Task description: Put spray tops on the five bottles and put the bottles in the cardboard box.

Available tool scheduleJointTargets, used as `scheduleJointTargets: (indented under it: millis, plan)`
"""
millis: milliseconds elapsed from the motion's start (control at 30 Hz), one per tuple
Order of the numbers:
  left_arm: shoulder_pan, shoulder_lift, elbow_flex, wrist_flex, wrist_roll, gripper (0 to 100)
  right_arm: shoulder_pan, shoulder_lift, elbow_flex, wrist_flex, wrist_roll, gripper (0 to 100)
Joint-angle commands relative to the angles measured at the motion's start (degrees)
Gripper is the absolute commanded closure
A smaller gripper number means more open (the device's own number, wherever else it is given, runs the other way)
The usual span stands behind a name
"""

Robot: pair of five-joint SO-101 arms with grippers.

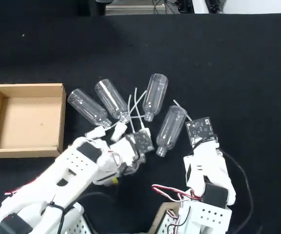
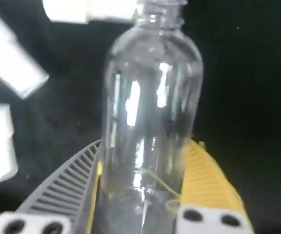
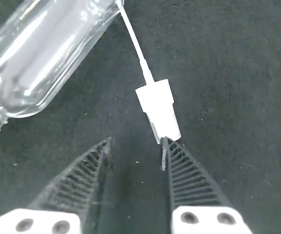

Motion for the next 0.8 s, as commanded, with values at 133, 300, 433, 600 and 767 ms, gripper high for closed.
scheduleJointTargets:
  millis: [133,300,433,600,767]
  plan:
    - [-7.2,0.1,-11.6,13.9,0.6,92,0.0,-4.7,-11.2,-1.2,0.0,86.9]
    - [-7.7,-0.5,-6.4,14.5,0.4,83,-5.6,3.6,-16.9,0.3,0.0,86.9]
    - [-7.3,-0.4,-6.1,14.8,0.4,72,-9.5,15.1,-22.7,0.4,0.0,86.9]
    - [-7.1,0.1,-10.7,14.9,0.5,71,-10.5,27.2,-28.0,0.4,-0.1,87.1]
    - [-5.1,0.1,-12.8,13.5,0.7,71,-10.3,32.2,-30.5,0.4,-0.4,87.1]
